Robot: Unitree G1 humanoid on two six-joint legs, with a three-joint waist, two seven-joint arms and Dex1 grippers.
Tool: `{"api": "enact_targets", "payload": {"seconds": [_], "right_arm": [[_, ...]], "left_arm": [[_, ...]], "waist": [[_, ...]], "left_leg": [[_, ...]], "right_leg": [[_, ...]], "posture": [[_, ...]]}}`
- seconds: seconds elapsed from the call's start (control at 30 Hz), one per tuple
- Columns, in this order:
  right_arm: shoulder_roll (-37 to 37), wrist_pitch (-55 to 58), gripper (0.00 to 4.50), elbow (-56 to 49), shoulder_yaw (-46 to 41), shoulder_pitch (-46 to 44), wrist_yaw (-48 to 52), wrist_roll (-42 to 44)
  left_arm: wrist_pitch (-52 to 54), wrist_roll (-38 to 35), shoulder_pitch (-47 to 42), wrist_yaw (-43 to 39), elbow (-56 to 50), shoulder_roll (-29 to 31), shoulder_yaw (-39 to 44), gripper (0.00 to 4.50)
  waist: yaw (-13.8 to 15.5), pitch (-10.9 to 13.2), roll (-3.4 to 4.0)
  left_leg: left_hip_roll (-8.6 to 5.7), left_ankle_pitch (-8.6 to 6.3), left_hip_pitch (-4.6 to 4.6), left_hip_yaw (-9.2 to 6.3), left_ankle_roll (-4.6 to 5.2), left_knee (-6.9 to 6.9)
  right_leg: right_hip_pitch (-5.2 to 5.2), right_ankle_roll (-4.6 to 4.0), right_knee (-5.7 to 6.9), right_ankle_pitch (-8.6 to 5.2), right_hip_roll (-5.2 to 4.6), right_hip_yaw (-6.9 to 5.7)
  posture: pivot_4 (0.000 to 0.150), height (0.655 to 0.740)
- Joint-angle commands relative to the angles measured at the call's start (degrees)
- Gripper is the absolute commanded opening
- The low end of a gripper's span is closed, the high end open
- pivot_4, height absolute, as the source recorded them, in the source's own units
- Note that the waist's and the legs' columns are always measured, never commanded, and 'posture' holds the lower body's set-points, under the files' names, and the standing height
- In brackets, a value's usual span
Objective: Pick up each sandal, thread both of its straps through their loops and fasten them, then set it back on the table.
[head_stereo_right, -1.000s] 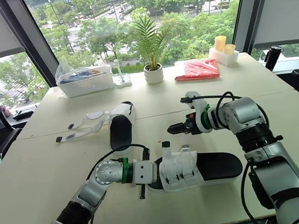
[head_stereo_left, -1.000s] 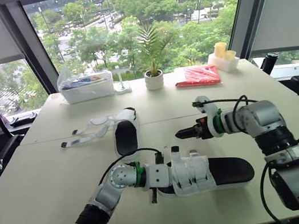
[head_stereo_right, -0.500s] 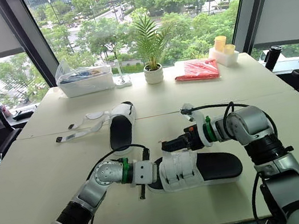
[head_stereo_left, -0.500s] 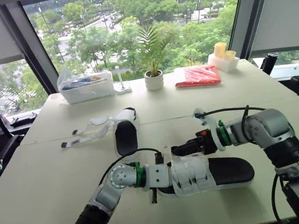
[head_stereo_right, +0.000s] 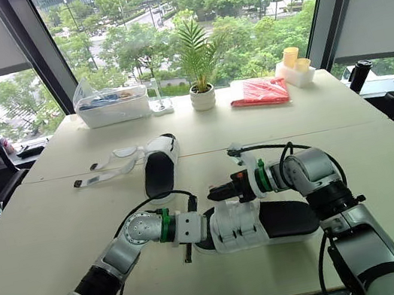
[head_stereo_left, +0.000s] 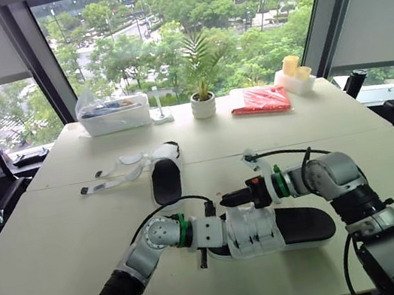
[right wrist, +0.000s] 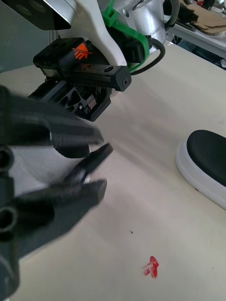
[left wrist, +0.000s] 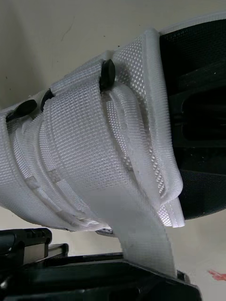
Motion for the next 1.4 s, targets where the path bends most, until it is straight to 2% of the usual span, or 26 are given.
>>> {"api": "enact_targets", "payload": {"seconds": [0.03,0.13,0.33,0.47,0.57,0.9,1.1,1.2,1.3,1.4], "right_arm": [[-0.7,0.4,0.07,-2.1,-1.6,-1.6,1.5,1.4],[-2.1,3.0,0.07,-5.0,-2.8,-2.2,1.9,3.0],[-4.4,10.5,0.07,-16.3,-11.1,-4.6,1.4,11.6],[-5.0,11.8,0.07,-18.9,-13.8,-6.3,-0.4,13.8],[-5.7,9.2,0.07,-16.9,-11.2,-5.9,-1.0,11.4],[-4.7,-8.7,0.07,4.1,1.5,-2.5,0.3,-3.7],[-4.8,-19.4,0.07,12.4,7.2,-1.0,0.8,-11.4],[-5.8,-23.4,1.06,11.6,9.9,0.0,1.7,-14.3],[-5.6,-27.6,2.51,10.9,10.7,0.3,0.9,-18.3],[-5.3,-30.5,2.51,11.8,11.7,0.0,0.5,-22.0]], "left_arm": [[6.1,8.1,5.4,-1.5,8.8,1.5,-6.4,0.00],[6.0,8.2,5.4,-1.3,9.1,1.4,-6.4,0.00],[4.4,9.4,5.8,-2.7,9.3,2.3,-7.9,0.00],[3.6,9.6,5.8,-3.4,9.8,2.4,-8.7,0.00],[3.0,9.8,5.6,-3.4,10.3,2.2,-8.9,0.00],[1.8,10.3,5.2,-2.8,11.4,1.6,-8.9,0.00],[1.6,10.6,5.4,-1.8,11.8,1.4,-8.6,0.00],[1.3,10.8,5.6,-1.3,12.3,1.3,-8.4,0.00],[1.1,10.9,5.8,-0.9,12.6,1.2,-8.1,0.00],[0.7,11.0,5.8,-0.8,13.1,1.1,-7.9,0.00]], "waist": [[0.0,0.0,0.00],[0.0,0.0,0.01],[0.0,0.0,0.04],[-0.1,0.1,0.00],[-0.1,0.1,0.05],[-0.1,0.1,0.02],[-0.4,-0.2,-0.14],[-0.3,-0.2,-0.27],[-0.3,-0.3,-0.21],[-0.1,-0.5,0.24]], "left_leg": [[0.00,0.00,0.00,0.00,0.00,0.00],[0.00,0.00,-0.01,0.00,0.00,0.00],[0.00,0.00,-0.07,0.00,0.00,-0.01],[0.01,-0.01,-0.09,0.00,-0.01,-0.05],[0.01,-0.01,-0.18,0.00,-0.01,-0.07],[-0.02,0.00,-0.24,0.00,0.00,-0.05],[0.00,-0.01,0.18,0.00,-0.01,-0.08],[0.04,-0.02,0.35,0.00,-0.02,-0.11],[0.04,-0.02,0.08,0.00,-0.03,-0.12],[0.00,-0.02,0.16,0.00,-0.02,-0.12]], "right_leg": [[0.00,0.00,0.00,0.00,0.00,0.00],[0.00,0.00,0.00,0.00,0.00,0.00],[-0.03,0.05,-0.01,-0.04,-0.02,0.01],[-0.06,0.05,-0.01,-0.04,-0.05,0.01],[-0.17,0.05,-0.01,-0.04,-0.06,0.01],[-0.27,0.05,-0.01,-0.03,-0.03,-0.01],[0.18,0.21,-0.01,-0.12,-0.01,0.00],[0.44,0.24,-0.01,-0.15,-0.02,0.01],[0.35,0.23,-0.06,-0.17,-0.01,0.01],[0.38,0.20,-0.13,-0.18,-0.02,0.02]], "posture": [[0.150,0.7400],[0.150,0.7400],[0.150,0.7400],[0.150,0.7400],[0.150,0.7400],[0.150,0.7400],[0.150,0.7400],[0.150,0.7400],[0.150,0.7400],[0.150,0.7400]]}}
